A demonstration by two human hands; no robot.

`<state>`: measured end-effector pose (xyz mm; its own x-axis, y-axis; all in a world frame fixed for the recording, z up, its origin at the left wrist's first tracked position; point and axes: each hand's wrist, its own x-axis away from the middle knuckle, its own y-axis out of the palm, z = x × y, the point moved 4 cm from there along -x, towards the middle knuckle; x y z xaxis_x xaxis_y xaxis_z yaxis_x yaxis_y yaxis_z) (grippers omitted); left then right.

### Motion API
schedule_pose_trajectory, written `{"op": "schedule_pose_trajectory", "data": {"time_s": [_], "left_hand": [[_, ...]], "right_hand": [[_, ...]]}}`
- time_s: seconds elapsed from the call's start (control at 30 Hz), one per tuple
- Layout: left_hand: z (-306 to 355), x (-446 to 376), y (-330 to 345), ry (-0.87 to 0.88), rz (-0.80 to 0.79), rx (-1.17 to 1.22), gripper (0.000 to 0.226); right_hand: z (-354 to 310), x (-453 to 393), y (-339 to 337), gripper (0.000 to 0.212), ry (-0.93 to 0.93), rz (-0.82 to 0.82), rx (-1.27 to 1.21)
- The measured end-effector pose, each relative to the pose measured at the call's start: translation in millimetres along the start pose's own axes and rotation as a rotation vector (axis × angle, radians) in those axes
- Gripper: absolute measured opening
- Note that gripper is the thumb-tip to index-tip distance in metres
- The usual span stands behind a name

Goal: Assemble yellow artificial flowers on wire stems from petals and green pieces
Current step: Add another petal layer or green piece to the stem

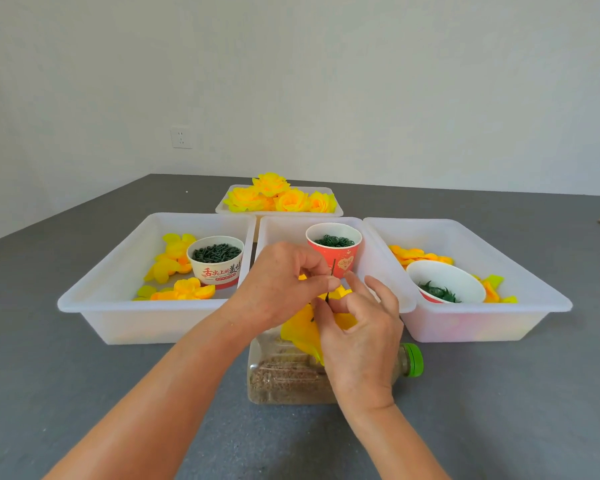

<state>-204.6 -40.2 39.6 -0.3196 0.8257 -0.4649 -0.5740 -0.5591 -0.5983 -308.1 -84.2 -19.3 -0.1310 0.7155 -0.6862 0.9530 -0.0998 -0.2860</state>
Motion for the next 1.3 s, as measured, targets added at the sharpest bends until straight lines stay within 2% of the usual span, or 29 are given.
{"op": "schedule_pose_trajectory", "data": {"time_s": [0.2, 0.33, 0.43, 0.57, 0.77, 0.93, 1.07, 1.13, 1.23, 1.3], "left_hand": [[-2.1, 0.5, 0.8, 0.007, 0.01, 0.027, 0.031], [-4.1, -0.7, 1.9, 0.008, 0.015, 0.02, 0.022], [-2.8, 1.1, 0.9, 0.0, 0.017, 0.031, 0.023], [-1.9, 0.0, 1.6, -0.028, 0.011, 0.027, 0.022], [-3.0, 0.6, 2.0, -0.036, 0.003, 0.032, 0.015], [-4.7, 0.1, 0.7, -0.037, 0.033, 0.01, 0.027], [-5.6, -0.1, 1.1, -0.031, 0.026, 0.024, 0.027], [-5.4, -1.0, 1.1, -0.032, 0.021, 0.032, 0.023], [-4.9, -1.0, 0.9, -0.031, 0.017, 0.024, 0.022], [-4.5, 0.0, 0.3, -0.026, 0.02, 0.02, 0.025]], "right_hand": [[3.3, 6.4, 3.0, 0.012, 0.039, 0.085, -0.162], [0.2, 7.9, 6.6, 0.014, 0.028, 0.065, -0.21], [0.1, 6.3, 3.0, 0.008, 0.056, 0.017, -0.207], [1.4, -3.4, -2.0, 0.019, 0.116, -0.087, -0.102], [-13.7, -6.3, -1.6, 0.035, 0.028, -0.041, 0.196], [-20.9, -2.7, -1.4, 0.029, -0.004, 0.078, 0.392], [-17.8, -0.5, -1.1, 0.023, -0.016, 0.131, 0.3], [-6.1, -5.0, 0.2, 0.014, 0.085, 0.005, 0.101], [9.9, -18.1, 7.0, 0.01, 0.325, -0.447, -0.376], [12.8, -27.9, 6.2, 0.016, 0.38, -0.671, -0.516]]}}
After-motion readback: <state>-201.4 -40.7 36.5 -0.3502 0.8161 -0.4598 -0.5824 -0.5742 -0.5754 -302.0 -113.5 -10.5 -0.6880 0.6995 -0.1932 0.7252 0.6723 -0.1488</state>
